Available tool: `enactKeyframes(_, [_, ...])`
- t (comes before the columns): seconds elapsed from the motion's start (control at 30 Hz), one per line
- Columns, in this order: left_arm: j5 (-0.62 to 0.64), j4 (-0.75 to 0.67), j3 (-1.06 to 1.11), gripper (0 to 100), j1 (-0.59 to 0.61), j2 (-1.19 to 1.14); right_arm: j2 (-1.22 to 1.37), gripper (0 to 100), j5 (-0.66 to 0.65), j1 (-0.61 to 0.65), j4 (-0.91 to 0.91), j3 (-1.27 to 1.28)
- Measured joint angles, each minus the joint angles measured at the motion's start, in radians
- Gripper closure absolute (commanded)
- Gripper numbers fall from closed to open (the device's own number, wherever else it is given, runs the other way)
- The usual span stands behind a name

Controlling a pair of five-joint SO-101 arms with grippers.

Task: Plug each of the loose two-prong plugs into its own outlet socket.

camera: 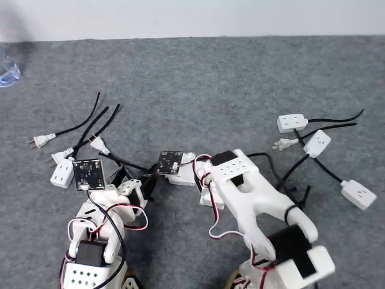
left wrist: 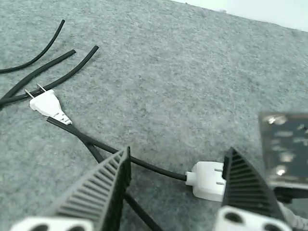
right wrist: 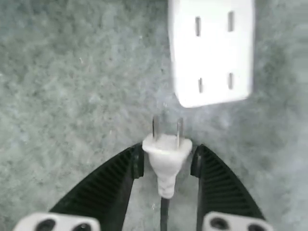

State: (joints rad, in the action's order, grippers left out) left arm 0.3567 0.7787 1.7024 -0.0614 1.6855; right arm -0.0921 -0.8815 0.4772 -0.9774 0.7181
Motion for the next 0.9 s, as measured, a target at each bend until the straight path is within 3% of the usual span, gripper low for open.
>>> enactKeyframes(0.6, [0.0,0.0,0.0,71,0.0,0.0,-0.084,80.9,0.0,0.002,-0.074,0.008])
enactKeyframes(0.9, [0.0,0.0,0.0,71,0.0,0.0,0.02,80.9,-0.002,-0.041,0.098,-0.002])
